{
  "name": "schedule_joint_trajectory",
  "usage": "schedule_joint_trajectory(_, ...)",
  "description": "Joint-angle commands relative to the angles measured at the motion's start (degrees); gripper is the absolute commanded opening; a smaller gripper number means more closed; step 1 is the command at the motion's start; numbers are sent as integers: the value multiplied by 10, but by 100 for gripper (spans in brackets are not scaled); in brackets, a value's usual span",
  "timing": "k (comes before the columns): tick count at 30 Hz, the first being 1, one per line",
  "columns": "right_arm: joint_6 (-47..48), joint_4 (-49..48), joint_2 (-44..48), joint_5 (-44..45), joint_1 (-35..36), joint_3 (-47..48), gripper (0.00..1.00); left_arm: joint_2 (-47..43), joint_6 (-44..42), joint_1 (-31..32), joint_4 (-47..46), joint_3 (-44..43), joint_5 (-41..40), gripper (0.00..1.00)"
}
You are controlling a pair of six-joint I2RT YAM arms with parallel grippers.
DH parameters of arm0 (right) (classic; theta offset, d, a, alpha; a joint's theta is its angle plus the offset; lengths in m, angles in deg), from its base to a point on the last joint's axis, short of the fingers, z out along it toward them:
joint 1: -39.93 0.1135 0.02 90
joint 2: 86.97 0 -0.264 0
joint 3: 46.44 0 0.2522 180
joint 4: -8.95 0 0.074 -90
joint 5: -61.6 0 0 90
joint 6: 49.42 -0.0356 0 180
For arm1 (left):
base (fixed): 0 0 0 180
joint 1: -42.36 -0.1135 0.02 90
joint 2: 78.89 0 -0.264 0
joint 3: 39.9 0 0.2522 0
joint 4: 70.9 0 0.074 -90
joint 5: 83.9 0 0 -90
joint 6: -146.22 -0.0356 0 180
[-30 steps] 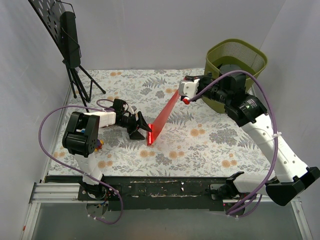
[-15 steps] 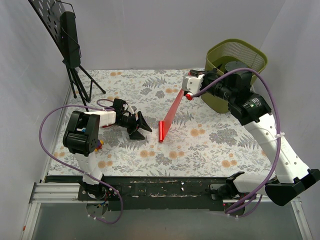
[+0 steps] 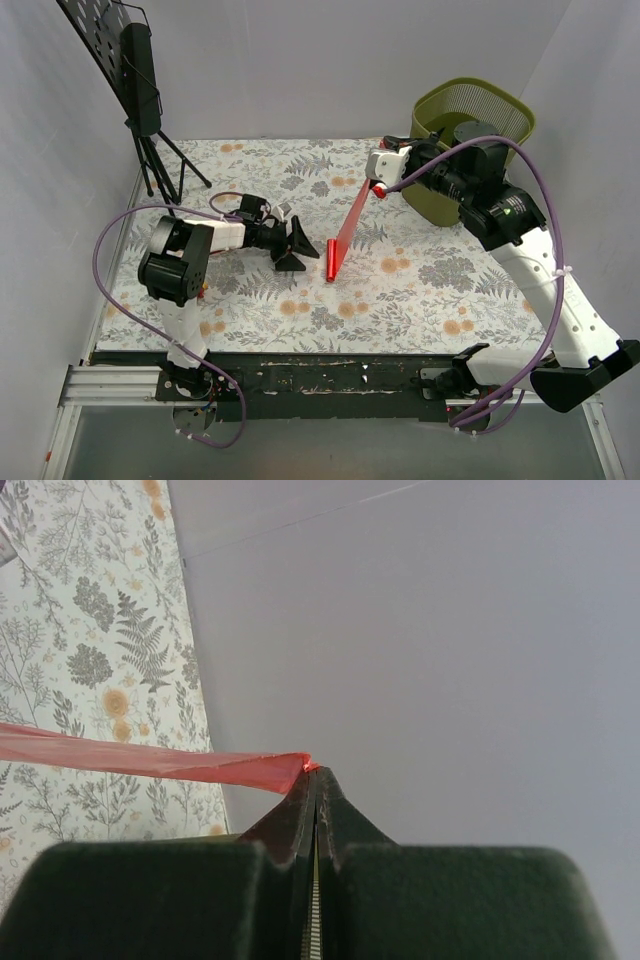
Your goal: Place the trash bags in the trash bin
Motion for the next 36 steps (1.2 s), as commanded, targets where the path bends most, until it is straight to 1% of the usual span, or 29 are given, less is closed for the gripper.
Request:
schedule_joint_trajectory(1, 14, -12, 29, 22, -5, 18, 1, 48, -27, 35, -37, -11, -103, 70)
schedule_joint_trajectory(5, -3, -13, 25, 28, -7, 37, 1, 71, -22, 45, -28, -38, -119, 70)
schedule_joint_trajectory(8, 7, -8, 25, 36, -8, 38, 1, 83, -20, 47, -14, -50, -132, 69)
schedule_joint_trajectory(16, 16, -14, 57, 51, -31, -14, 1, 91, -15, 48, 1, -45, -163, 66)
schedule_joint_trajectory(19, 23, -1, 66, 55, -43, -24, 1, 91, -14, 49, 2, -44, -168, 66)
schedule_joint_trajectory(24, 41, 2, 111, 57, -77, -99, 1, 93, -14, 53, 5, -46, -178, 66)
schedule_joint_trajectory(28, 58, -10, 145, 48, -122, -157, 1, 95, -15, 55, 9, -43, -184, 66)
schedule_joint_trajectory(33, 32, -20, 154, 34, -181, -157, 1, 104, -15, 59, 14, -45, -190, 66)
schedule_joint_trajectory(35, 18, -34, 143, 18, -183, -131, 1, 109, -15, 61, 12, -49, -185, 66)
schedule_joint_trajectory(36, 9, -34, 131, -6, -183, -107, 1, 111, -15, 62, 11, -50, -183, 66)
